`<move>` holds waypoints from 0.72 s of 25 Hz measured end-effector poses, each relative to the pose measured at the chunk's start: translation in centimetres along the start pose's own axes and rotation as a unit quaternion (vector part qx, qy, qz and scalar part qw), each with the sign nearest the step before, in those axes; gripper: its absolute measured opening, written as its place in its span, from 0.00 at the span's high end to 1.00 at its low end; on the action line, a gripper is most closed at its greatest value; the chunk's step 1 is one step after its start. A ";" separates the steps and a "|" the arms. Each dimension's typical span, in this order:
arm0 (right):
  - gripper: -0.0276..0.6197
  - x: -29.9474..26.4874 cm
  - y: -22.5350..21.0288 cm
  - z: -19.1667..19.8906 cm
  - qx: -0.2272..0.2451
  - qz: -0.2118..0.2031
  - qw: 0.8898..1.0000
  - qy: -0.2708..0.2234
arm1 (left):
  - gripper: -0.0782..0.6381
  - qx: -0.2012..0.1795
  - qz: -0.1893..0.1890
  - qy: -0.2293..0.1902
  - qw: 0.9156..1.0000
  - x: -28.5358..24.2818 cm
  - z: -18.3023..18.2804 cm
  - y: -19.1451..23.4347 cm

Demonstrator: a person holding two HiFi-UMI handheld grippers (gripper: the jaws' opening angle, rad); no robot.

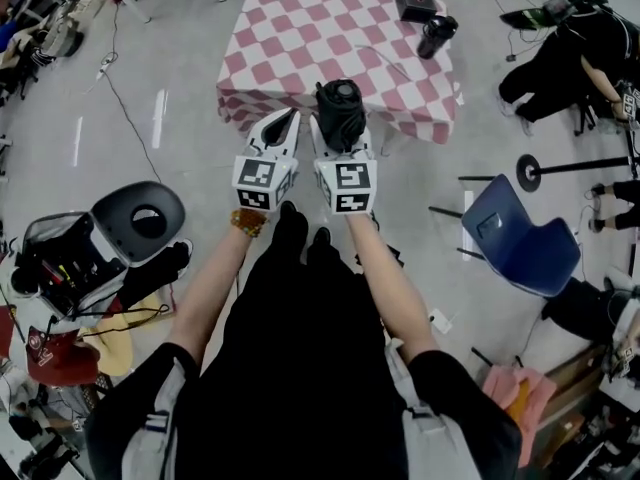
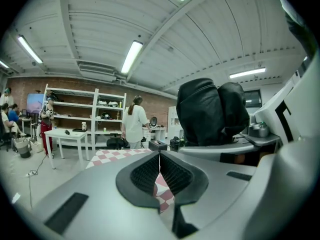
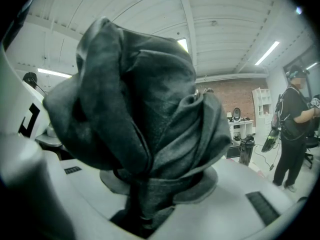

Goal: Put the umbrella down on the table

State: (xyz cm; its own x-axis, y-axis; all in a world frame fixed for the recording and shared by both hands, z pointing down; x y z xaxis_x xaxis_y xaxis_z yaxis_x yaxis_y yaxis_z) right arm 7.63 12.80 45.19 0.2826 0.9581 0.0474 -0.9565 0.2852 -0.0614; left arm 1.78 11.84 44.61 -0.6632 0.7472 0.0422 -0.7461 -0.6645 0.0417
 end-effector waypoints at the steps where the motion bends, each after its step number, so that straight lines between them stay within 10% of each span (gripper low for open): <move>1: 0.68 -0.5 -0.2 0.0 -0.001 0.002 1.000 0.001 | 0.87 0.002 0.003 -0.001 1.000 -0.4 0.0 0.3; 18: 0.68 -10.8 -0.4 0.5 -0.009 0.042 0.999 0.018 | 0.87 0.020 0.062 -0.007 0.998 -6.2 -0.3 9.2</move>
State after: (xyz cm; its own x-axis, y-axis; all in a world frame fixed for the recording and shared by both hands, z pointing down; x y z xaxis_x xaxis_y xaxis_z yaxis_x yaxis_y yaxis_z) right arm 4.88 2.29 45.24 0.2039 0.9790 0.0050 -0.9756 0.2036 -0.0818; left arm -0.93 1.09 44.39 -0.7488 0.6597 0.0639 -0.6557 -0.7514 0.0745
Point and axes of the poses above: the fingertips, and each gripper's own axes: x backward along the fingers, y to its left, z out of its underside, the point moved 1 cm from there along x, backward along the fingers, and after that the axes turned 13 degrees about -y, right-handed, at the moved point
